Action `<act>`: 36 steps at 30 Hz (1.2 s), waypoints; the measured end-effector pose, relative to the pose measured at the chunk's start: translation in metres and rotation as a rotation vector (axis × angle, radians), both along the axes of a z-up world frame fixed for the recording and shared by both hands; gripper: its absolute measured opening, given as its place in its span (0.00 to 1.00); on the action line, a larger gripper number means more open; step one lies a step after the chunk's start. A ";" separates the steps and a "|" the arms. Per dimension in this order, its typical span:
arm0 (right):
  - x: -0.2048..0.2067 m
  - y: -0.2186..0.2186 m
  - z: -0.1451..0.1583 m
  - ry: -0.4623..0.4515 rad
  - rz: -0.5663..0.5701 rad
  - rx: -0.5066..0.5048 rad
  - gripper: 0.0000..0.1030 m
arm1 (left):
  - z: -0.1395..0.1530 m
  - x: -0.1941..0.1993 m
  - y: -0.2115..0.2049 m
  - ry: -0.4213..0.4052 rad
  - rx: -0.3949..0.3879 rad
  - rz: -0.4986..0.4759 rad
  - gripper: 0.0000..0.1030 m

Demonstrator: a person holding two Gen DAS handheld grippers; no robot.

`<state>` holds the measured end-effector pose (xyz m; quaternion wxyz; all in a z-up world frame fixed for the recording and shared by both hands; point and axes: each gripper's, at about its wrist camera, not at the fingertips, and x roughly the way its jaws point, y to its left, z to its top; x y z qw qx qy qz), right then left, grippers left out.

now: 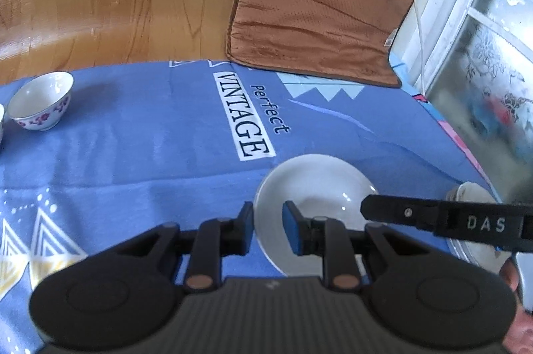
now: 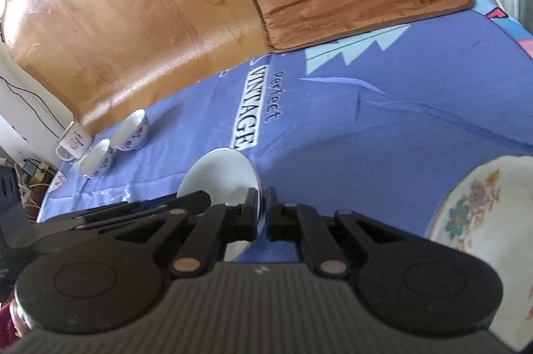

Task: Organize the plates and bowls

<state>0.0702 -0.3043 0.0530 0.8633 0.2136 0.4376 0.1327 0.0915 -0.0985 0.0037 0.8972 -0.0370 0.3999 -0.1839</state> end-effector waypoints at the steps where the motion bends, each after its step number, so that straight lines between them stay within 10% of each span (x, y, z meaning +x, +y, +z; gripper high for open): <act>1: 0.000 0.000 -0.002 0.002 0.000 -0.004 0.06 | -0.001 0.001 -0.002 0.005 0.001 -0.007 0.20; 10: -0.002 -0.002 0.013 -0.091 -0.049 -0.058 0.15 | 0.024 -0.014 0.024 -0.112 -0.013 0.009 0.32; 19: 0.011 0.050 0.053 -0.216 0.080 -0.054 0.14 | 0.008 -0.015 0.147 -0.197 0.030 0.288 0.32; 26: 0.078 0.144 0.034 -0.062 0.195 0.043 0.14 | -0.023 -0.010 0.229 -0.193 -0.058 0.480 0.31; 36: 0.172 0.226 -0.007 0.132 0.106 0.012 0.15 | -0.031 -0.011 0.250 -0.196 -0.190 0.476 0.30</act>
